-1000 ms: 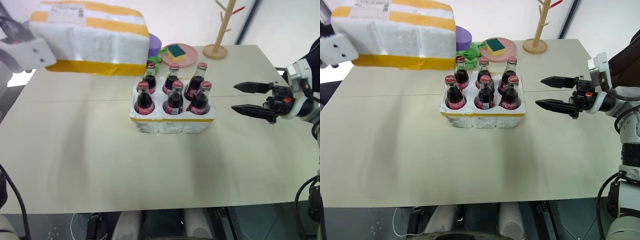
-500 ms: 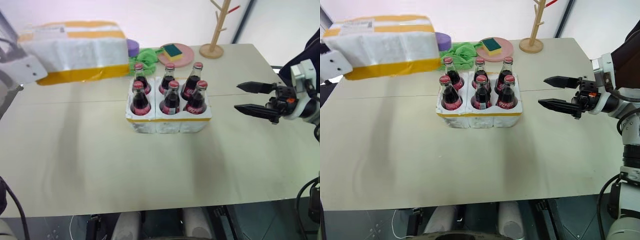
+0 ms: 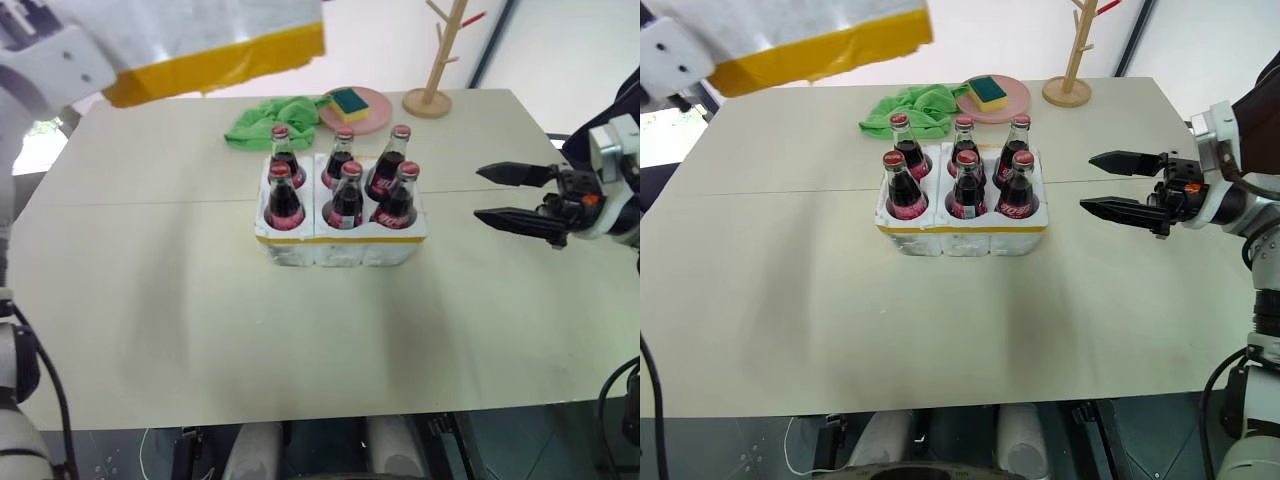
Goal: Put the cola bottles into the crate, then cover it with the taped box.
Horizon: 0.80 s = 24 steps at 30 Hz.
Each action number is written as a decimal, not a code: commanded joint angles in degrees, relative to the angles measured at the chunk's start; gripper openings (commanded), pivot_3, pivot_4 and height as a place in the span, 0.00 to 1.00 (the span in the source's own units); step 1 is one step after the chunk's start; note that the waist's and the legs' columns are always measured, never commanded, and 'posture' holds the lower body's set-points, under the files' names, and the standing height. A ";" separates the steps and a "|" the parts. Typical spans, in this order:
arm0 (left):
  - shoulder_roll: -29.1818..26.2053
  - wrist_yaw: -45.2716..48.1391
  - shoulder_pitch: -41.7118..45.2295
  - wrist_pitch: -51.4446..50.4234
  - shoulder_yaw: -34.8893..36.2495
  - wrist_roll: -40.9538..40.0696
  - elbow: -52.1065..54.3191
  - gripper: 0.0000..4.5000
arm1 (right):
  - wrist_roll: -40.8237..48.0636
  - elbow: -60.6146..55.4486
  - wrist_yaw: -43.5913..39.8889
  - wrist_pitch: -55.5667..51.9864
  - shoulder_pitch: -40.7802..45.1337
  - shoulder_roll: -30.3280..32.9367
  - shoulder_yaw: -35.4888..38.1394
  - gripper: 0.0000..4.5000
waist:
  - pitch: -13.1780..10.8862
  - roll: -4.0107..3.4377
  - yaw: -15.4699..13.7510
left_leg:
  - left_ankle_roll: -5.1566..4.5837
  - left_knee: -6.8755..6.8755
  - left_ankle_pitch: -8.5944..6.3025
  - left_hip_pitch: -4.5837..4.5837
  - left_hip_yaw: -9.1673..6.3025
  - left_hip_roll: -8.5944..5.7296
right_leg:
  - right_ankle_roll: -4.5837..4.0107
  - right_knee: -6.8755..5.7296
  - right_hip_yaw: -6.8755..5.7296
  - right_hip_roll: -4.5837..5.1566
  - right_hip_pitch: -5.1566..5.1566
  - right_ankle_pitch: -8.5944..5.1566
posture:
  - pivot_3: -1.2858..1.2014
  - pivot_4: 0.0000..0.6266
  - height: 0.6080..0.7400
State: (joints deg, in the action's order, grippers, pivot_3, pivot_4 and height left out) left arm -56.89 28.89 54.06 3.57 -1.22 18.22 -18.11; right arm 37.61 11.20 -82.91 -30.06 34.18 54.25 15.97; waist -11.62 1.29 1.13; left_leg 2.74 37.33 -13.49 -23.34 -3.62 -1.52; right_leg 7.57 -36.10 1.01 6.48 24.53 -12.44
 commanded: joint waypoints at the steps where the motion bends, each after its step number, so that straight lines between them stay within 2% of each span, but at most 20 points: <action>1: 3.37 2.45 2.35 -3.78 -0.85 -1.06 8.06 0.10 | 1.53 -2.80 0.90 -0.01 -0.50 0.68 2.19 1.00 | 0.00 0.00 -0.08 | 0.00 0.01 0.00 0.00 0.00 0.00 | 0.00 -0.01 0.00 0.00 0.00 0.00 | 0.52 0.24 1.00; 9: 9.74 3.78 0.39 -5.53 -7.23 5.17 15.76 0.10 | 2.18 -4.93 3.36 0.39 -2.43 -1.07 1.86 1.00 | 0.00 0.00 0.02 | 0.00 0.02 0.00 0.02 0.01 0.00 | 0.00 -0.02 0.05 -0.02 0.00 0.00 | 0.52 0.24 1.00; 24: 11.39 10.49 -6.67 -14.38 -8.89 10.13 30.13 0.10 | 2.35 -5.08 5.07 0.63 -2.51 -2.86 0.86 1.00 | 0.00 0.00 -0.23 | -0.01 0.04 0.00 0.01 0.00 0.00 | 0.00 0.00 0.07 -0.03 -0.02 0.00 | 0.52 0.24 1.00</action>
State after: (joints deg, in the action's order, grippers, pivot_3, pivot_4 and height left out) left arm -45.48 38.54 47.10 -10.02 -10.50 27.93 8.88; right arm 39.06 7.91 -77.98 -29.99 30.93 51.42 16.15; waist -11.62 1.29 0.90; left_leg 2.72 37.38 -13.49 -23.33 -3.62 -1.52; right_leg 7.57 -36.10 1.08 6.45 24.50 -12.44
